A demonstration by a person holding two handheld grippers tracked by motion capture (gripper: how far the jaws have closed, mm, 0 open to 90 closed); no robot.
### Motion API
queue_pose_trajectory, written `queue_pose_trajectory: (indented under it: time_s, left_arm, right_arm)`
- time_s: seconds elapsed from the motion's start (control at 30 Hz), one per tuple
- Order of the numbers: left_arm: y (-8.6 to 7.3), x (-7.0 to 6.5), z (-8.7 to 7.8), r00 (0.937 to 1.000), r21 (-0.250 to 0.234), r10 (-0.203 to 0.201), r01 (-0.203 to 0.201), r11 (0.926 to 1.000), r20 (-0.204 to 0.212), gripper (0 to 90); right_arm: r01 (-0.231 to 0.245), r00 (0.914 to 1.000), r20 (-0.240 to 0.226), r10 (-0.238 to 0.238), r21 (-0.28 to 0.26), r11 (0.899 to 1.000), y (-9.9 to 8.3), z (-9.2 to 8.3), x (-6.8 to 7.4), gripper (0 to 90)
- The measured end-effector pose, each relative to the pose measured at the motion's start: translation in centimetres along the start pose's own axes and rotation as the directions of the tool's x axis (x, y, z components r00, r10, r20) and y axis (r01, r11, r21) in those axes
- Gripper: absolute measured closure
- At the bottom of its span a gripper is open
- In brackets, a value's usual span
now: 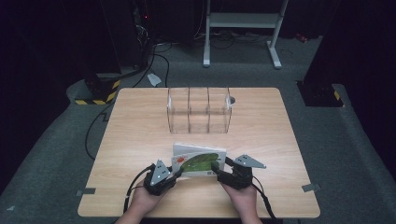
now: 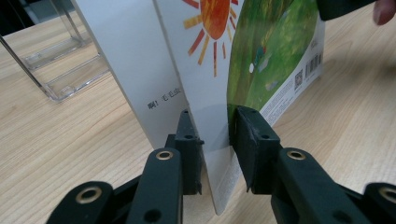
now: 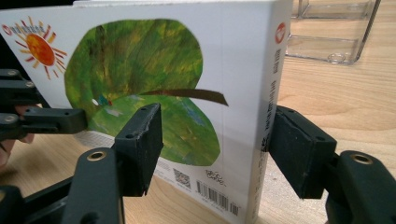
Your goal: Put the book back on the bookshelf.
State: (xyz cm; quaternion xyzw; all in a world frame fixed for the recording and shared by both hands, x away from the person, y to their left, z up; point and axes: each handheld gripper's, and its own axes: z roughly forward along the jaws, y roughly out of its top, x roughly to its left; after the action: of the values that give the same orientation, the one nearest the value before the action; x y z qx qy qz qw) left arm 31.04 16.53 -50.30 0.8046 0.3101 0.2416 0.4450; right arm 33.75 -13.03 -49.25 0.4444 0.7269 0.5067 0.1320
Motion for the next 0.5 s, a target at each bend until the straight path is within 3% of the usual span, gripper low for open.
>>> queue_pose_trajectory:
  time_s: [0.5]
  left_arm:
    - [-0.68,0.22,0.52,0.9997,0.036,0.023,-0.023,0.9991,0.005,69.7]
  right_arm:
    - [0.038,0.9992,-0.010,-0.038,-0.016,0.999,0.07,-0.58,0.38,36.4]
